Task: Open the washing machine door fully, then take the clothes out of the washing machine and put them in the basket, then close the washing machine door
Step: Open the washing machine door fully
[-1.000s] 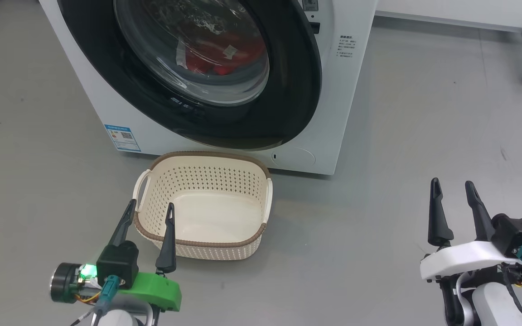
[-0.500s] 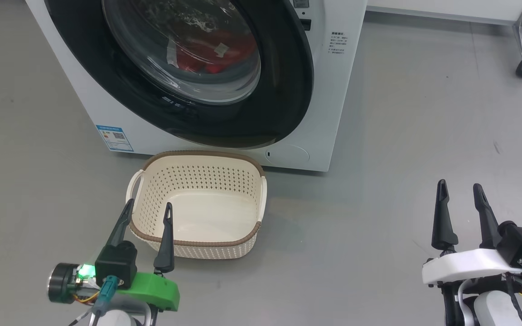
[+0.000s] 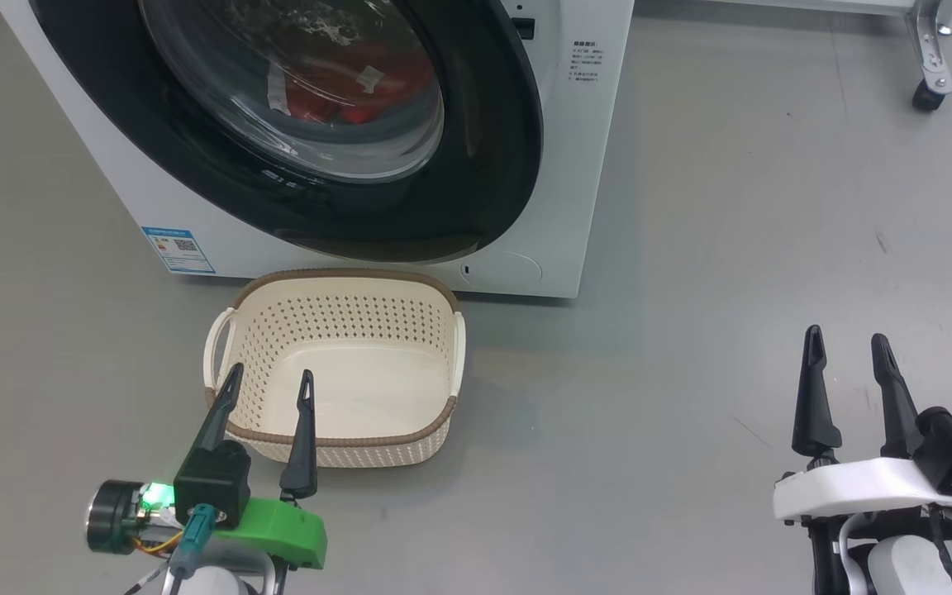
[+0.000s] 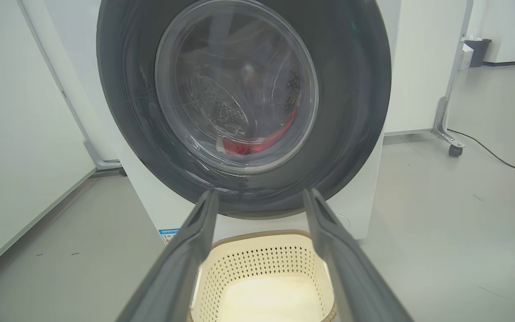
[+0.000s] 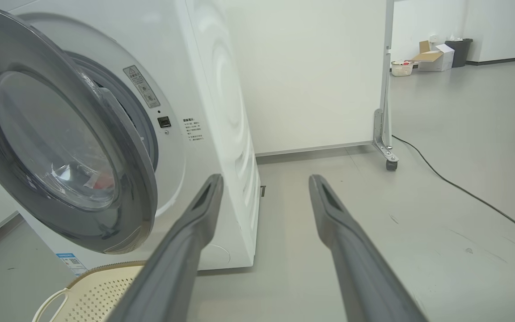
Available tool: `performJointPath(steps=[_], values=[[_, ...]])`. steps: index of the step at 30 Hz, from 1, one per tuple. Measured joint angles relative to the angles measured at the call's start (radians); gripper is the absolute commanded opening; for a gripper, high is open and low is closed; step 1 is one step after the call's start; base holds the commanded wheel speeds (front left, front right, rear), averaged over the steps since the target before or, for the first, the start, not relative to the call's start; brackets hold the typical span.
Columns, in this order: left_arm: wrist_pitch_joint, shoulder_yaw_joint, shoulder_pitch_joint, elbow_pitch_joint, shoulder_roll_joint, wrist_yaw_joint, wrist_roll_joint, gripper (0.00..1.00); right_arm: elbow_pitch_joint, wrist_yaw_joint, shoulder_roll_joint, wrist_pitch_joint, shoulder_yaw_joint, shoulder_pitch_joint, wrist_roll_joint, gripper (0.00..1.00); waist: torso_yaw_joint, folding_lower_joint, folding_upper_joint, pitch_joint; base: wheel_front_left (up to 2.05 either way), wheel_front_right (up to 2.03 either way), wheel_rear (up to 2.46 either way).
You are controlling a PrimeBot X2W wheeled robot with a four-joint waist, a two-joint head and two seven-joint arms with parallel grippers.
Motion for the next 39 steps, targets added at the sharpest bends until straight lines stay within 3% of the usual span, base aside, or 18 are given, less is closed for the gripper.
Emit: performJointPath(steps=[17, 18, 19, 21, 22, 34, 39], values=[[0.000, 0.000, 0.000, 0.005, 0.000, -0.002, 0.004, 1.00, -0.027, -0.007, 0.001, -0.002, -0.005, 0.009, -0.005, 0.97, 0.000, 0.0000, 0.0000, 0.007, 0.00, 0.00, 0.00], [0.000, -0.002, 0.000, 0.005, 0.000, -0.002, 0.004, 1.00, -0.030, -0.008, 0.001, -0.002, -0.005, 0.010, -0.006, 0.67, 0.000, 0.0000, 0.0000, 0.009, 0.00, 0.00, 0.00], [0.000, -0.002, 0.000, 0.006, -0.001, -0.002, 0.004, 1.00, -0.031, -0.008, 0.000, -0.002, -0.005, 0.011, -0.006, 0.47, 0.001, 0.0000, 0.0000, 0.010, 0.00, 0.00, 0.00], [0.000, -0.002, 0.000, 0.006, -0.001, -0.004, 0.004, 1.00, -0.032, -0.008, 0.000, -0.002, -0.005, 0.013, -0.008, 0.21, 0.003, 0.0000, 0.0000, 0.011, 0.00, 0.00, 0.00], [0.000, -0.002, 0.000, 0.006, -0.001, -0.006, 0.005, 1.00, -0.033, -0.008, -0.001, -0.002, -0.005, 0.015, -0.009, 0.01, 0.004, 0.0000, 0.0000, 0.011, 0.00, 0.00, 0.00], [0.000, -0.010, -0.002, 0.002, -0.001, -0.010, 0.007, 1.00, -0.049, -0.001, -0.003, 0.012, -0.018, 0.014, 0.019, 0.00, 0.019, 0.0000, 0.0000, 0.045, 0.00, 0.00, 0.00], [0.000, -0.015, -0.005, -0.003, -0.002, -0.013, 0.010, 1.00, -0.046, 0.023, 0.021, 0.043, -0.046, -0.034, 0.123, 0.00, 0.030, 0.0000, 0.0000, 0.069, 0.00, 0.00, 0.00]])
